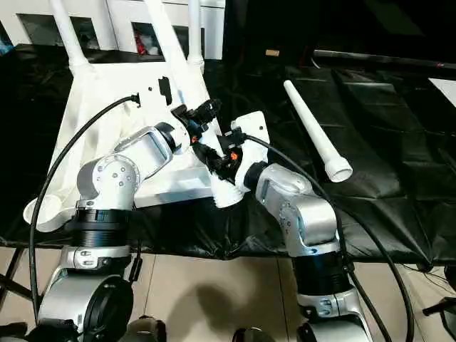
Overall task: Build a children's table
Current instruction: Pick table leg
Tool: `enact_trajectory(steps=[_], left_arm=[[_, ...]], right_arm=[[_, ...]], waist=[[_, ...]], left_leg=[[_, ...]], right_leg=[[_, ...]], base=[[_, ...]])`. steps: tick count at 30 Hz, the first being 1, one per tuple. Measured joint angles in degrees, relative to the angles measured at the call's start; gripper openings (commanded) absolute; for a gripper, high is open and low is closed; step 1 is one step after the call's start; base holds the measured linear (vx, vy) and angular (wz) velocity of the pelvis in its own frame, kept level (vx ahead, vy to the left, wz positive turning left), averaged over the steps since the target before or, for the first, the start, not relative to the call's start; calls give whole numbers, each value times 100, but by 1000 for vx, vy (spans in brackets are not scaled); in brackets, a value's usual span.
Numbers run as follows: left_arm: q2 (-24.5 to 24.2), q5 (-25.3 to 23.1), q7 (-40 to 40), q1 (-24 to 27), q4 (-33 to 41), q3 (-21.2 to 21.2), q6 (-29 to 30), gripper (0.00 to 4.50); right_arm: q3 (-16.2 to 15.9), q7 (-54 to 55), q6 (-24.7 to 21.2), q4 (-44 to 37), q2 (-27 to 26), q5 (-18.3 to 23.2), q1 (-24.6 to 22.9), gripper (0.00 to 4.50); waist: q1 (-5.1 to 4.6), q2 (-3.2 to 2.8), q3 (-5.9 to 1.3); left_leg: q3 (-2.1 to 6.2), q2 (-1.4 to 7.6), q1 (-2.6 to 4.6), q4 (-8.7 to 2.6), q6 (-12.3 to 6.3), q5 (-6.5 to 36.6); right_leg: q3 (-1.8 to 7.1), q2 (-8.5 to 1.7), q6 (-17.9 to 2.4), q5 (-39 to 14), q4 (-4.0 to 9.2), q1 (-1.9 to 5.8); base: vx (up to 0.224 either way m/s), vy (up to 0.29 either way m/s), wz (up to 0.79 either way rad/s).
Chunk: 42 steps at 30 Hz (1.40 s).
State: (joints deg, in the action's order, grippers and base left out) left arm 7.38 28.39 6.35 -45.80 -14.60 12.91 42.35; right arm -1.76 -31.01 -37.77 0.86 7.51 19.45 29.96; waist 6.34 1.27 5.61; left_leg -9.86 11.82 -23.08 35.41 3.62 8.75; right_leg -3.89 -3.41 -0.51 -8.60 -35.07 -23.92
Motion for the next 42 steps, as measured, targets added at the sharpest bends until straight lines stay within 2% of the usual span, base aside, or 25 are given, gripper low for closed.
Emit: enact_trajectory(steps=[3, 5, 7, 9, 12, 18, 25, 27, 31, 32, 41, 42], left_arm=[[-134, 5, 412, -119, -148, -59, -31, 188], [-266, 16, 732, -151, -152, -185, -67, 188], [-418, 70, 1044, -157, -152, -323, -63, 188], [-579, 161, 1455, -157, -149, -500, 14, 188], [-707, 355, 1905, -157, -134, -606, 183, 188], [-828, 860, 3053, -157, 75, -764, 579, 188], [-884, 1301, 3701, -156, 83, -836, 886, 188], [-885, 1358, 3833, -156, 106, -838, 926, 188], [-915, 1416, 3971, -156, 139, -858, 983, 188], [-923, 1433, 3998, -156, 139, -873, 992, 188], [-960, 1466, 4094, -154, 140, -880, 984, 186], [-959, 1466, 4095, -154, 140, -881, 977, 221]], right_arm=[[133, -605, -222, 44, 490, 313, 196, 291], [168, -1021, -332, 168, 766, 479, 254, 303], [199, -1384, -480, 335, 936, 621, 291, 335], [223, -1938, -742, 564, 1210, 865, 341, 338], [219, -2597, -813, 701, 1479, 1029, 364, 339], [-97, -3691, -833, 915, 1894, 1239, 427, 339], [-438, -4503, -739, 1067, 2042, 1264, 550, 339], [-448, -4698, -731, 1078, 2050, 1283, 570, 310], [-508, -4870, -806, 1084, 2049, 1448, 570, 283], [-519, -4912, -825, 1092, 2049, 1465, 569, 262], [-538, -4946, -948, 1085, 2033, 1593, 562, 199], [-535, -4940, -948, 1083, 2030, 1595, 561, 198]], waist=[[8, 1, -1], [8, 25, -16], [6, 34, -21], [9, 34, -21], [15, 34, -22], [17, 35, -22], [12, 36, -22], [16, 37, -23], [16, 37, -23], [21, 37, -23], [25, 38, -24], [25, 38, -24]], left_leg=[[-1, -1, 0, 0, -8, -5], [-2, 1, 6, 0, -8, -6], [-2, 1, 5, 0, -8, -6], [-5, 1, 5, 0, -9, -7], [-7, 1, 4, 0, -12, -8], [-10, 1, 5, 0, -14, -9], [-10, 2, 6, 2, -17, -11], [-10, 2, 7, 2, -17, -12], [-10, 2, 7, 2, -24, -17], [-10, 2, 7, 2, -25, -18], [-10, 2, 7, 3, -27, -19], [-10, 2, 7, 3, -27, -19]], right_leg=[[2, 0, 5, 4, 4, 3], [2, 0, 6, 4, 1, 6], [0, 0, 4, 6, 2, 4], [2, -1, 0, 8, 3, 5], [2, -2, -2, 9, 1, 4], [1, -4, -32, 27, 0, 4], [-1, -5, -16, 18, -1, 3], [-2, -5, -16, 18, -1, 5], [-2, -5, -16, 19, -1, 5], [-2, -5, -16, 19, -1, 7], [-3, -6, -16, 19, -1, 8], [-3, -6, -16, 19, -1, 8]], base=[[0, 0, 0], [0, 0, 0], [0, 0, 0], [0, 0, 0], [0, 0, 0], [0, 0, 0], [0, 0, 0], [0, 0, 0], [0, 0, 0], [0, 0, 0], [0, 0, 0], [0, 0, 0]])
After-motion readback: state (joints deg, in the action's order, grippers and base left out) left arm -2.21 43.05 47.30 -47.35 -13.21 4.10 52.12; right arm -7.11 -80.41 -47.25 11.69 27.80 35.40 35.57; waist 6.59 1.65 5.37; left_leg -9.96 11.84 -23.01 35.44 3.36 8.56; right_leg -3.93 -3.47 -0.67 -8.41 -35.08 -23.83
